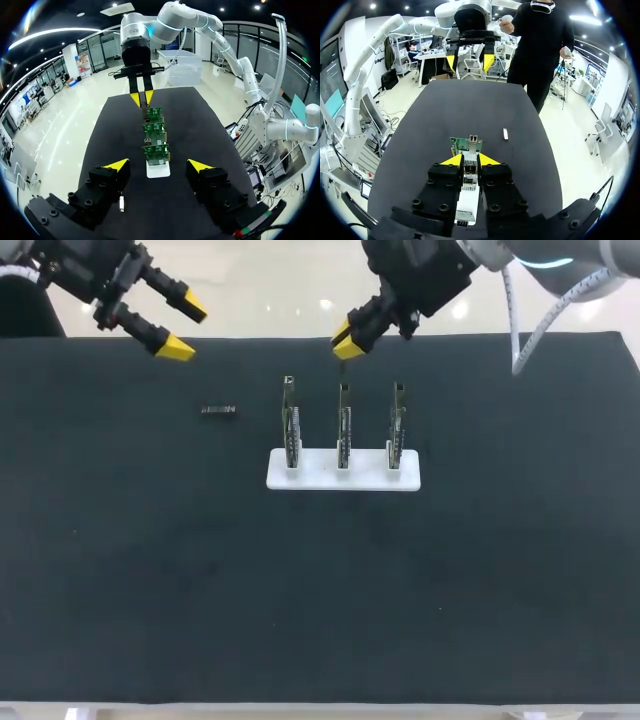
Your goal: Pick up the optical module with the left hand, and insert it into the network port with the right hand.
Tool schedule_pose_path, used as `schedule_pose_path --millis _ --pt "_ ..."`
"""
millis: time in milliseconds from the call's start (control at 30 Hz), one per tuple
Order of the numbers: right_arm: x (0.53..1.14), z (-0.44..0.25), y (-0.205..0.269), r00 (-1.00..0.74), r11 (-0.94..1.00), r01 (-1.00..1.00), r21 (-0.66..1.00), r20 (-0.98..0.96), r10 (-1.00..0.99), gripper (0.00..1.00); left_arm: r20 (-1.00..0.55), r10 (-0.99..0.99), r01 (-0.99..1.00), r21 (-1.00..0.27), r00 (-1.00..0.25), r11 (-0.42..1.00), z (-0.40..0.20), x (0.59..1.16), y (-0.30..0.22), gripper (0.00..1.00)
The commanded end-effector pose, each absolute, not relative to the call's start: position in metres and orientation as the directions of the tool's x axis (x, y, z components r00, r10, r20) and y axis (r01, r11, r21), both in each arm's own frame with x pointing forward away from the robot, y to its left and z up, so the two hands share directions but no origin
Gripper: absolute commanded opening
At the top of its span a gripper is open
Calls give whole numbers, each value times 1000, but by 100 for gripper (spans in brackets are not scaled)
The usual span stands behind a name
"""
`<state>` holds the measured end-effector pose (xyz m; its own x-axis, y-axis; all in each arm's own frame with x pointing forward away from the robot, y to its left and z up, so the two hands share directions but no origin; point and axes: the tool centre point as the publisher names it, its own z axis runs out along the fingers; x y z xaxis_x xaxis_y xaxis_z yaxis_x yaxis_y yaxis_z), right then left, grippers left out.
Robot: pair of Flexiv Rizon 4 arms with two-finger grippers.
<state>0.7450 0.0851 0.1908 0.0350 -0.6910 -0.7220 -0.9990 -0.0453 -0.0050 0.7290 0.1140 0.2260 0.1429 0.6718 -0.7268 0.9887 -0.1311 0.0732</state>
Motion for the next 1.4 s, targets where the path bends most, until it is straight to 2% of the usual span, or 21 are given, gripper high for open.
schedule_pose_path --millis 33,1400 --pt "744 190 85 36 -45 -999 -6 -720 -693 0 -725 674 989 71 142 -131 226 730 113 100" --pt "741 182 79 37 -46 -999 -7 -720 -693 0 -725 674 989 71 142 -131 226 730 113 100"
